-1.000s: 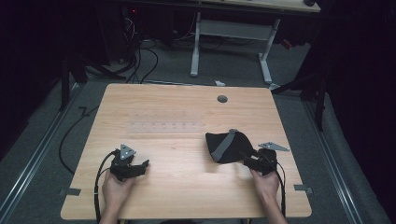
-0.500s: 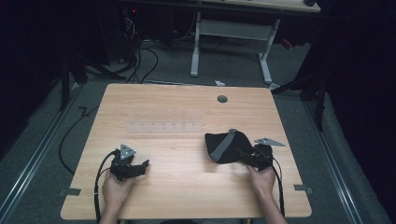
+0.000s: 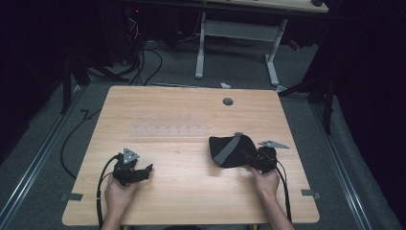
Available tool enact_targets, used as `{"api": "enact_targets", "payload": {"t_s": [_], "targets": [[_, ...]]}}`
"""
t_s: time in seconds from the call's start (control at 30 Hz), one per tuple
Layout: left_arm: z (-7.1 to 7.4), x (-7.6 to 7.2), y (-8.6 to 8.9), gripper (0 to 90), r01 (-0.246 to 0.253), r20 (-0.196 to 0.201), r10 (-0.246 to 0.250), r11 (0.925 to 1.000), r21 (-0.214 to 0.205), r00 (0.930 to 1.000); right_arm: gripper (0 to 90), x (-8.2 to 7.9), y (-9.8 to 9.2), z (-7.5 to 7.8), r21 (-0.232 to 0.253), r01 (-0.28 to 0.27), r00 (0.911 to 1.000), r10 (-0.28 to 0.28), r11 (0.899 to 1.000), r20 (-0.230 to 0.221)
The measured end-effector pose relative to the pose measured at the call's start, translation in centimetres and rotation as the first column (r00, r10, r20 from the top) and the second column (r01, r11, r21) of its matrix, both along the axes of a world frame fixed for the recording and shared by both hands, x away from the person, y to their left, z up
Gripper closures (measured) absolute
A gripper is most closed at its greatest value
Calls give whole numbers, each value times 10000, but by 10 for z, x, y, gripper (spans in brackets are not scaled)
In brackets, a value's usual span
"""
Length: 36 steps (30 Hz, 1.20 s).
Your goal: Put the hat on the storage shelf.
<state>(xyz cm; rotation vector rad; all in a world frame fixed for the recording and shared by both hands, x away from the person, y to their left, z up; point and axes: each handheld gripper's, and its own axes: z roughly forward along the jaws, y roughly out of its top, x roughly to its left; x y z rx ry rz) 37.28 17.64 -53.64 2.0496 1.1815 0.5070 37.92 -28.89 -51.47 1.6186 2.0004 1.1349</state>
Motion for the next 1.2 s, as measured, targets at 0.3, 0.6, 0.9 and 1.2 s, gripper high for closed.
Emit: {"api": "enact_targets", "payload": {"t_s": [0.3,0.6,0.9,1.2], "targets": [[0,0,0,268,2,0,-2,10000,0,10000,702,-1,1,0,197,-462,9989,462,9987,-19],[0,0,0,267,8,0,-8,10000,4,10000,790,-3,-1,1,527,-847,9964,848,9950,17],[0,0,0,268,68,18,-68,10000,-28,10000,834,-5,0,10,522,-1020,9947,1024,9934,-47],[0,0,-1,268,112,20,-112,9999,-26,9999,842,-9,-4,20,475,-1267,9919,1263,9908,121]]}}
